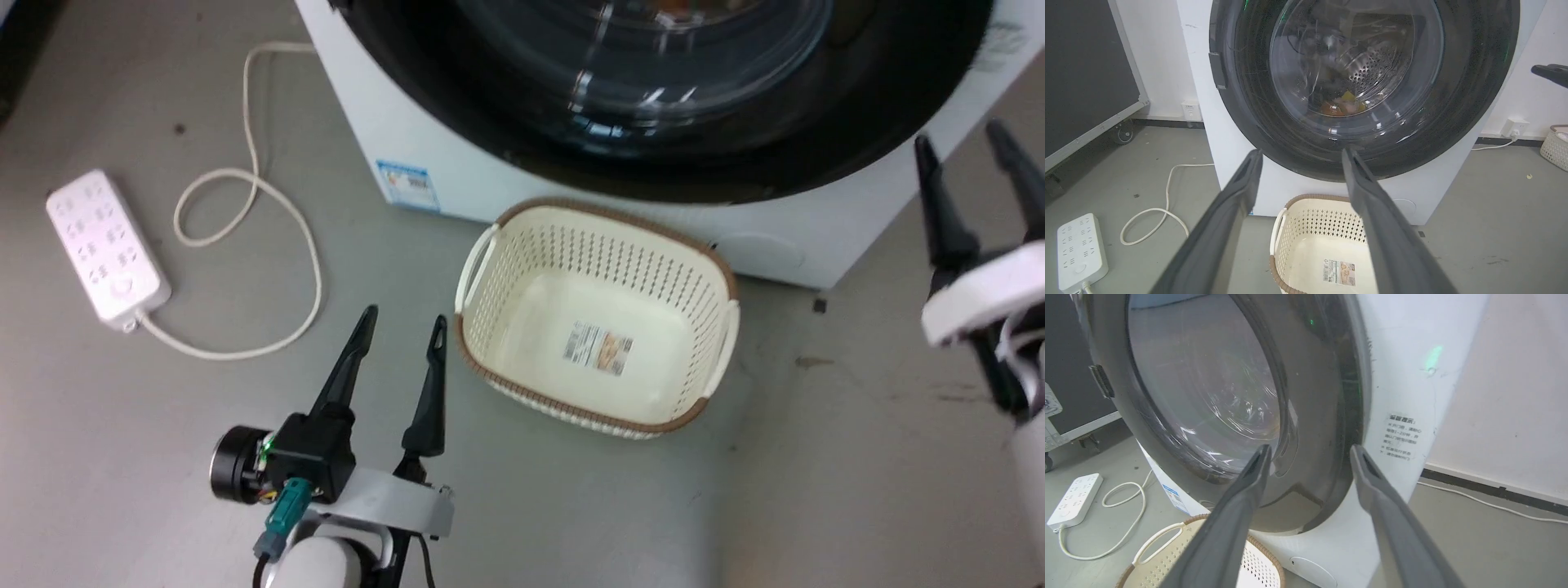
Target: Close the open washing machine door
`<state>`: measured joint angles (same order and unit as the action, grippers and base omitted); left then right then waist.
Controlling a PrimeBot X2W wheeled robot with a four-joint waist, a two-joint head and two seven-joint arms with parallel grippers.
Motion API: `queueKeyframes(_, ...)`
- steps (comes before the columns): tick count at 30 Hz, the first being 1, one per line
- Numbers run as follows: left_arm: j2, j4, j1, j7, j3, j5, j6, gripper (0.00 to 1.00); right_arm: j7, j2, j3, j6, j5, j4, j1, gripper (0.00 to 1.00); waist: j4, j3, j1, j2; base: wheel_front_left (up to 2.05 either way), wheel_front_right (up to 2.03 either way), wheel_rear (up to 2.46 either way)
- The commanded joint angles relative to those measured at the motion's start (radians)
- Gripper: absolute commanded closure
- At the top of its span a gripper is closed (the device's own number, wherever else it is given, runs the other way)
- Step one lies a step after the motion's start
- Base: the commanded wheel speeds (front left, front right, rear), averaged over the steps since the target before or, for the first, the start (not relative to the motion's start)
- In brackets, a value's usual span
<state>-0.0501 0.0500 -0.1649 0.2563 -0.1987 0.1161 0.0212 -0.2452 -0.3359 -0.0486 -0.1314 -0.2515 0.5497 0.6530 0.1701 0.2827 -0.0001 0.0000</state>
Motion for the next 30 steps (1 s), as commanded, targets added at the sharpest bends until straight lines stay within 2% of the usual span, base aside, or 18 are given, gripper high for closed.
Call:
queueKeyframes(1,0.000,0.005,0.013,0.005,0.008,0.003,0.006,0.00,-0.008,0.009,0.007,0.001,0.003,-0.027,-0.041,0.00,-0.044,-0.067,0.0001,0.0000,0.00,0.00,0.00)
queueKeyframes(6,0.000,0.041,0.051,0.005,0.038,0.010,0.014,0.00,-0.016,0.081,0.070,0.001,0.038,-0.184,-0.258,0.00,-0.089,-0.143,0.0001,0.0000,0.00,0.00,0.00)
queueKeyframes(11,0.000,0.077,0.079,0.005,0.060,0.005,0.010,0.00,-0.016,0.195,0.142,0.001,0.076,-0.358,-0.456,0.00,-0.131,-0.187,0.0001,0.0000,0.00,0.00,0.00)
queueKeyframes(15,-0.002,0.102,0.085,0.005,0.065,-0.022,0.009,0.00,-0.016,0.246,0.153,0.001,0.121,-0.441,-0.561,0.00,-0.155,-0.200,0.0001,0.0000,0.00,0.00,0.00)
queueKeyframes(23,-0.003,0.135,0.098,0.005,0.076,-0.041,0.005,0.00,-0.016,0.284,0.165,0.001,0.120,-0.557,-0.684,0.00,-0.178,-0.230,0.0001,0.0000,0.00,0.00,0.00)
queueKeyframes(30,-0.002,0.138,0.117,0.005,0.070,-0.043,0.013,0.00,-0.017,0.285,0.158,0.001,0.054,-0.584,-0.730,0.00,-0.180,-0.241,0.0001,0.0000,0.00,0.00,0.00)
